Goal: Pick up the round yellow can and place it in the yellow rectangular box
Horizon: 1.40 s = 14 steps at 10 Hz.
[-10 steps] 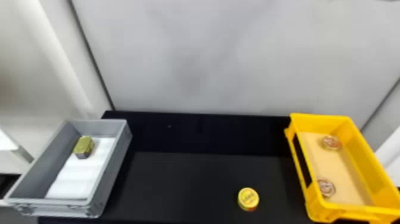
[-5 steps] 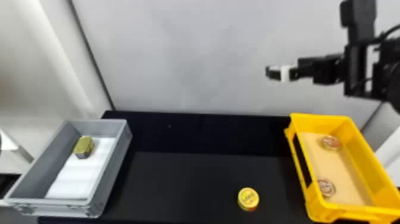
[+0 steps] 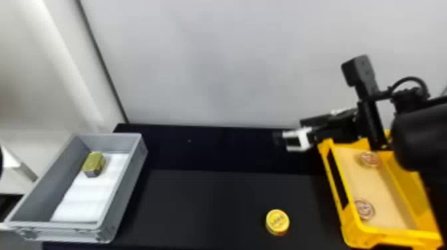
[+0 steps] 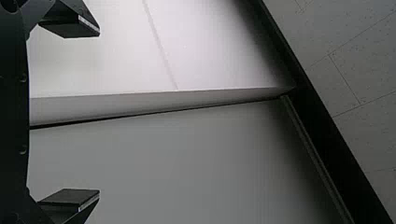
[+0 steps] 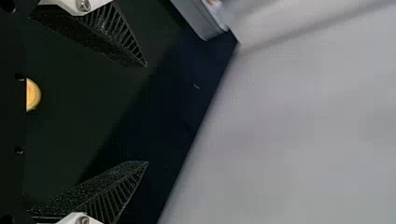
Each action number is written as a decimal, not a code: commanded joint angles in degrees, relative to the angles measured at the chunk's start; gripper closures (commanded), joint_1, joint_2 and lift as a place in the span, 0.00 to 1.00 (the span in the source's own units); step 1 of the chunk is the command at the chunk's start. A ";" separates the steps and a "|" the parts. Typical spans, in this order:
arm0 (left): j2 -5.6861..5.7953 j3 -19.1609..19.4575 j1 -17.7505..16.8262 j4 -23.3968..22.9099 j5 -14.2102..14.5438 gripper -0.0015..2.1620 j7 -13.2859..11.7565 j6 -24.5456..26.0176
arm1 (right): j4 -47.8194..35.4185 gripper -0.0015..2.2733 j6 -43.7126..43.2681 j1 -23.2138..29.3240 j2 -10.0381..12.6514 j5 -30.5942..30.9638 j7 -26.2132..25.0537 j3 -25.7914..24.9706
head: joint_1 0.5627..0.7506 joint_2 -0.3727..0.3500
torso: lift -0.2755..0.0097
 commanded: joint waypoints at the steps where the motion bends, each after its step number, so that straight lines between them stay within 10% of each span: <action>1: -0.04 0.09 0.19 0.17 0.26 0.03 0.00 -0.25 | 4.38 0.00 -3.69 1.69 0.70 23.11 13.20 5.49 | 0.70 0.59 | 0.96; 7: -0.13 0.53 0.63 0.26 0.52 0.03 -0.09 -0.69 | 20.64 0.00 -15.91 8.45 5.35 19.07 11.44 2.86 | 0.70 0.59 | 0.96; 14: -0.56 -0.53 -0.16 1.05 0.52 0.03 -0.09 -1.84 | 41.82 0.00 -26.73 0.63 8.08 14.23 2.12 4.00 | 0.70 0.59 | 0.96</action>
